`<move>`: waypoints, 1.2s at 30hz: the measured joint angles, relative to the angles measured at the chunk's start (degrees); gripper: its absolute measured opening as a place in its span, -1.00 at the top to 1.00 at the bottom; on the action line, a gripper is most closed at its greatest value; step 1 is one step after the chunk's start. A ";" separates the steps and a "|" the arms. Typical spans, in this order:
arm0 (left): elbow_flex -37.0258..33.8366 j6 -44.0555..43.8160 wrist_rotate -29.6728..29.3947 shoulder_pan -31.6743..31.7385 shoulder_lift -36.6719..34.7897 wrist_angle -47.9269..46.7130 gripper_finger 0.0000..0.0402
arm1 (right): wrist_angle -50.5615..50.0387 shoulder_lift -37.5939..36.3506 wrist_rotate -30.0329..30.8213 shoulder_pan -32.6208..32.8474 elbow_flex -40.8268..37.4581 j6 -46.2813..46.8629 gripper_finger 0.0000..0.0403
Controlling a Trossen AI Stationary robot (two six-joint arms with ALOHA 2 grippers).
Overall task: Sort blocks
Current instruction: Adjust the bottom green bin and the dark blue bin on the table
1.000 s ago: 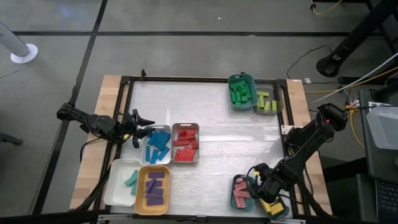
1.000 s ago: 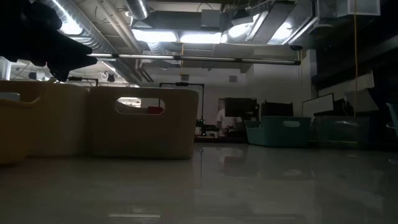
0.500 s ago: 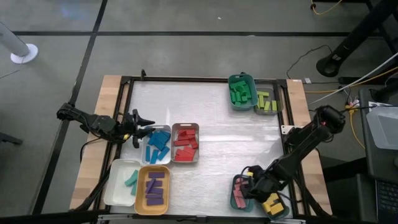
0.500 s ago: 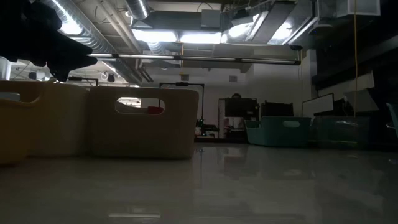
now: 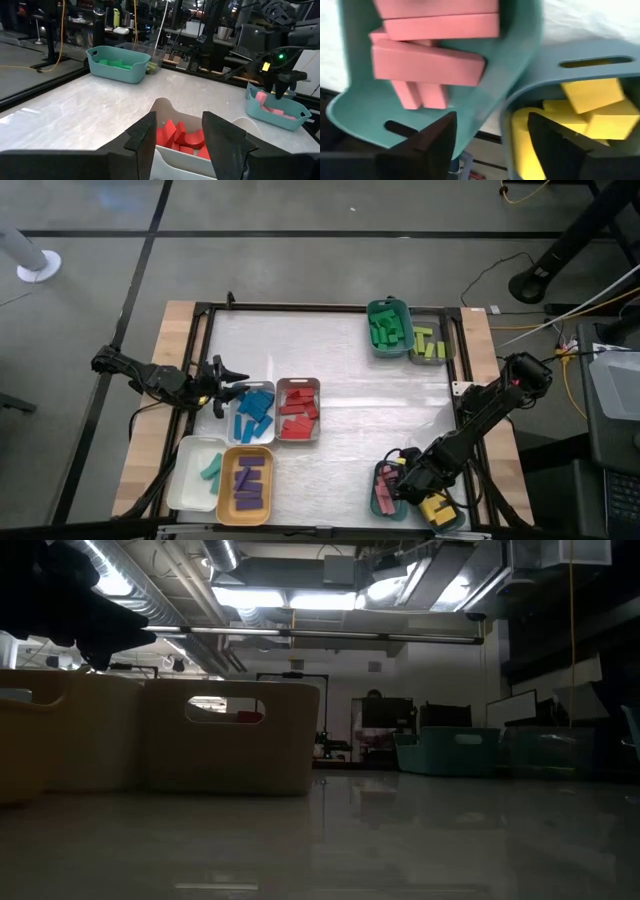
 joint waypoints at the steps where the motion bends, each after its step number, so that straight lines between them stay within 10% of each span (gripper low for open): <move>1: 0.00 -0.02 0.00 0.00 0.00 0.00 0.26 | -0.62 0.00 -0.26 0.00 0.00 0.02 -0.15; 18: 0.00 0.33 -0.02 0.00 0.00 0.00 0.26 | -7.12 -0.07 -3.85 0.00 0.02 0.02 0.93; 36: 0.00 1.60 -0.02 0.00 0.00 0.00 0.26 | -12.69 -0.07 -9.42 0.09 0.00 0.90 0.86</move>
